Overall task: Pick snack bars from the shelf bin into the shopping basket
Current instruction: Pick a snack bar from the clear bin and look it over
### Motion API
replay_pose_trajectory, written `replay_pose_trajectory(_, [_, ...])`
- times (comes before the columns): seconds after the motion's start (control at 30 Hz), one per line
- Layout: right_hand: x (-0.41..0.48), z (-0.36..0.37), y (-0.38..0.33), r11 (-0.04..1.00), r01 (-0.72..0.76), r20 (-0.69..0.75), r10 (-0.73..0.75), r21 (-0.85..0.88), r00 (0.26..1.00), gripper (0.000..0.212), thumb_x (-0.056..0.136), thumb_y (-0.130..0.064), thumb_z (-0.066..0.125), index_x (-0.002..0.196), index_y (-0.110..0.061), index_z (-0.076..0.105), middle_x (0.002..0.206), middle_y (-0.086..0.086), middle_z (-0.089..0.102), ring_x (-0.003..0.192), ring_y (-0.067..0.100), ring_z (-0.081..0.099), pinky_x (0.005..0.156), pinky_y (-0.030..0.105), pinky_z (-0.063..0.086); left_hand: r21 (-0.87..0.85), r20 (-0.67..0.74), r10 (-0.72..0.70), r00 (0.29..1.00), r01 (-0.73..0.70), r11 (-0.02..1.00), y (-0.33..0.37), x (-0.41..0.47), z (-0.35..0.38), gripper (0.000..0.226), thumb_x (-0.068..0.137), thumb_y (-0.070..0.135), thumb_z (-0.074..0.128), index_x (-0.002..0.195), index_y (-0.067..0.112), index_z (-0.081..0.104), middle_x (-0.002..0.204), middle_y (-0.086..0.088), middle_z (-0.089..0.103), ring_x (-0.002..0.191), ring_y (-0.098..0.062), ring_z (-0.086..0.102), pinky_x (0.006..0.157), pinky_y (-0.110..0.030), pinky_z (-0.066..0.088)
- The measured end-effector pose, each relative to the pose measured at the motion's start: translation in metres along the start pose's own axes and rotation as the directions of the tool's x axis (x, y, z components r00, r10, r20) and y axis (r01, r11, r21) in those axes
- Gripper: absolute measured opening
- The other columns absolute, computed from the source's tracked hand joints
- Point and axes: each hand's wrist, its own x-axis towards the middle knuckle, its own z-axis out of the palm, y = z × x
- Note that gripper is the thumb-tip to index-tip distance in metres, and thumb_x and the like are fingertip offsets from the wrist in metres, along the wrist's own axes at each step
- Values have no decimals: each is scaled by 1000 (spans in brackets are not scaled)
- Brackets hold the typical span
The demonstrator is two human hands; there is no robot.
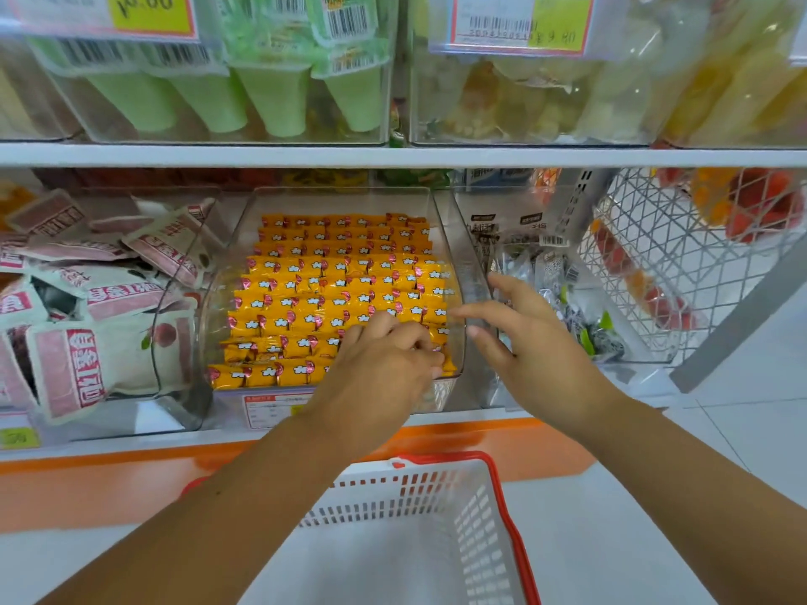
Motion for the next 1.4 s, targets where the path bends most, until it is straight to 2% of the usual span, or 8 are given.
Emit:
replay_pose_trajectory(0.37, [34, 20, -27, 936, -112, 110, 156, -334, 982, 20, 91, -30, 65, 109, -25, 74, 163, 7, 10, 147, 33, 13, 111, 47, 35, 98, 97, -20, 995, 11, 995, -12, -26, 0, 53, 92, 51, 30, 133, 32, 57, 150, -2, 48, 138, -23, 44, 110, -45, 21])
replay_pose_trajectory(0.53, [24, 11, -30, 991, -131, -143, 133, 28, 981, 7, 89, -19, 71, 83, -19, 74, 155, 2, 32, 144, 22, 27, 114, 35, 26, 58, 45, -14, 999, 11, 998, -14, -28, 4, 51, 91, 54, 33, 133, 36, 56, 144, 1, 55, 136, -21, 48, 112, -44, 19])
replay_pose_trajectory(0.63, [9, -10, -40, 984, 11, -297, 43, 180, 954, 7, 88, -17, 70, 84, -22, 72, 125, -6, 59, 114, 12, 57, 97, 29, 46, -142, -89, -56, 995, 43, 989, -13, -27, 1, 45, 94, 53, 41, 132, 36, 57, 143, 7, 54, 138, -14, 43, 116, -36, 17])
replay_pose_trajectory(0.77, [-13, -16, -55, 923, 176, -336, -55, 342, 940, 19, 92, -5, 64, 93, -23, 69, 100, -14, 70, 97, 5, 66, 80, 27, 56, -633, -73, -350, 934, 228, 740, -6, -34, -22, 50, 93, 45, 58, 140, 37, 42, 134, 21, 51, 123, 0, 46, 100, -22, 39])
replay_pose_trajectory(0.97, [-45, -28, -86, 587, 0, -166, 230, 809, 959, 22, 95, 0, 53, 83, -16, 63, 85, -1, 75, 82, 17, 72, 75, 30, 59, -890, 58, -318, 946, 193, 414, -3, -57, -61, 36, 94, 29, 63, 124, 47, 54, 108, 17, 68, 95, 0, 66, 79, -16, 50])
replay_pose_trajectory(1.13, [-59, -33, -95, 449, -271, 142, 301, 852, 943, 10, 90, -15, 63, 93, -7, 57, 99, 29, 65, 81, 41, 71, 68, 39, 58, -934, 165, -356, 920, 262, 242, 2, -79, -84, 42, 88, 7, 70, 109, 42, 63, 102, 11, 72, 85, -17, 74, 66, -33, 61])
replay_pose_trajectory(1.27, [-69, -21, -92, 460, -258, 144, 269, 849, 952, 31, 73, -24, 72, 92, -6, 56, 91, 19, 72, 82, 35, 71, 73, 35, 58, -952, 224, -386, 895, 286, 112, 7, -90, -84, 37, 82, 22, 73, 114, 38, 64, 112, 6, 71, 91, -18, 73, 72, -34, 61])
replay_pose_trajectory(1.4, [-80, -13, -88, 304, -268, 201, 233, 914, 951, 39, 69, -23, 78, 95, -3, 59, 90, 14, 73, 86, 27, 72, 74, 28, 58, -958, 287, -429, 856, 260, -122, 10, -106, -76, 27, 88, 16, 66, 113, 25, 66, 110, -10, 73, 95, -27, 73, 75, -37, 61])
